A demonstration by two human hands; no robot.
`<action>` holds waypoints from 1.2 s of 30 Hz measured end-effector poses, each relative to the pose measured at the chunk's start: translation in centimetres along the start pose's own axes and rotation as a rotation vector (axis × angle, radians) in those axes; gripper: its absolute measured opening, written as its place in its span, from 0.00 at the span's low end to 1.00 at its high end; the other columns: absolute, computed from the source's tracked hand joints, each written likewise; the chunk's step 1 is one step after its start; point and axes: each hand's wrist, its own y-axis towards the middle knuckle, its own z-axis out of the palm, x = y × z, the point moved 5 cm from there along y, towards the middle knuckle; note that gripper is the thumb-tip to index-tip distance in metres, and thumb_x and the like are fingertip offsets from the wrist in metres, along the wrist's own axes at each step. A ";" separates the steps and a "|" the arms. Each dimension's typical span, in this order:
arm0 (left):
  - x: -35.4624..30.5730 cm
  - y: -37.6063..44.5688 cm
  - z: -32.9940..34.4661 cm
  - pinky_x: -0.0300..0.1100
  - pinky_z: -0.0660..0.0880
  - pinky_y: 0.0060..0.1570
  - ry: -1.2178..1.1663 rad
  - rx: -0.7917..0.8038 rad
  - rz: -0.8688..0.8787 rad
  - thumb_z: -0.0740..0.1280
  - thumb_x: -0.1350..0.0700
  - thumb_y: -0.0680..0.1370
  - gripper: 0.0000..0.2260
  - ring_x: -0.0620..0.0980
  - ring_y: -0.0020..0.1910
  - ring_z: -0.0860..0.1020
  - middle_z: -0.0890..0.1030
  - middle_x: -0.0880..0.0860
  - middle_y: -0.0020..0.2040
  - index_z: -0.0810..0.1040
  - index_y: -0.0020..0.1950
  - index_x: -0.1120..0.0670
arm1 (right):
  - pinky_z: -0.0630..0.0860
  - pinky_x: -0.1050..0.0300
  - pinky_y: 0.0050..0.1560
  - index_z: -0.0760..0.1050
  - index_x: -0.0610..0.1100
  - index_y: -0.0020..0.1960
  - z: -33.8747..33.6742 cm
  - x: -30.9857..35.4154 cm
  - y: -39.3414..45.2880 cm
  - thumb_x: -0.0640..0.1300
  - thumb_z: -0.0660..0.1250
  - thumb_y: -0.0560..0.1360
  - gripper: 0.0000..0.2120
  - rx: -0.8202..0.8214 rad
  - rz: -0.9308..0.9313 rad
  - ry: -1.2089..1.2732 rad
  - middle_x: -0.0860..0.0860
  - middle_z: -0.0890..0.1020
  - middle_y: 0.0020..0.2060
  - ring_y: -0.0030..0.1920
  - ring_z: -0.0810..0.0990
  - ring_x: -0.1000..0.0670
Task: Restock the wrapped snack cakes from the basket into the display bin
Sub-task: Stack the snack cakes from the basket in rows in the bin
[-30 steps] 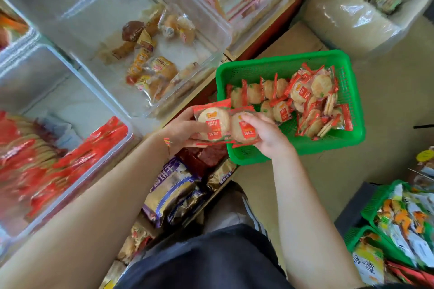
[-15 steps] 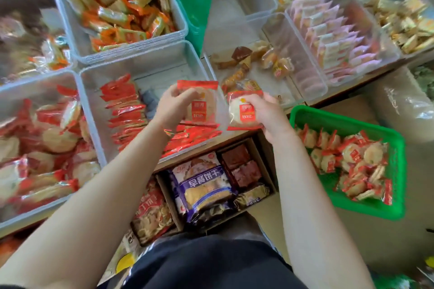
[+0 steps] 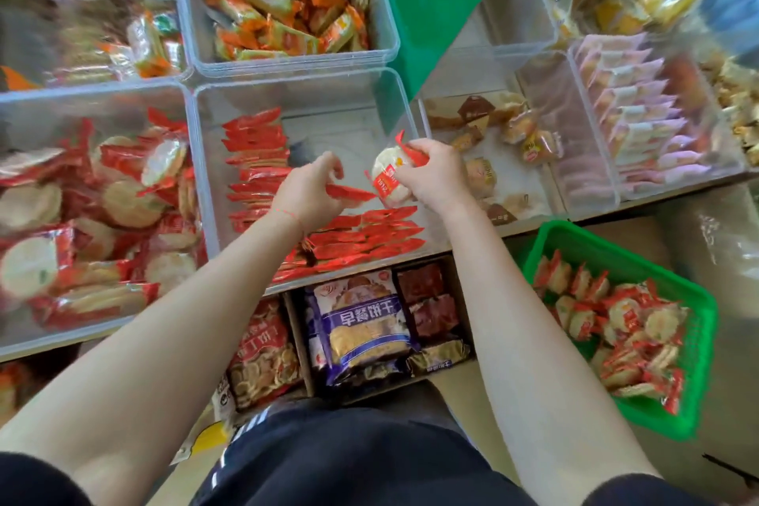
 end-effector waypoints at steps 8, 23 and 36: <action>-0.5 1.1 2.6 0.48 0.72 0.53 0.564 0.241 0.193 0.64 0.40 0.76 0.16 0.56 0.58 0.74 0.80 0.54 0.52 0.80 0.57 0.48 | 0.74 0.60 0.44 0.76 0.47 0.57 1.4 0.3 -0.4 0.49 0.67 0.73 0.13 -0.052 -0.148 -0.098 0.50 0.77 0.50 0.46 0.76 0.53; 0.8 0.7 4.7 0.47 0.68 0.63 0.360 0.541 -0.114 0.54 0.55 0.82 0.20 0.59 0.68 0.71 0.72 0.60 0.70 0.66 0.74 0.55 | 0.68 0.50 0.56 0.75 0.46 0.58 6.3 0.4 -1.3 0.34 0.58 0.76 0.15 0.308 -0.361 -0.824 0.46 0.79 0.54 0.58 0.73 0.42; -0.1 0.1 4.5 0.47 0.66 0.66 0.198 0.561 -0.196 0.50 0.53 0.83 0.21 0.59 0.70 0.68 0.68 0.60 0.73 0.64 0.76 0.54 | 0.63 0.49 0.69 0.74 0.46 0.64 8.8 -0.5 -0.2 0.36 0.58 0.78 0.16 0.617 -0.262 -0.998 0.47 0.79 0.60 0.63 0.74 0.44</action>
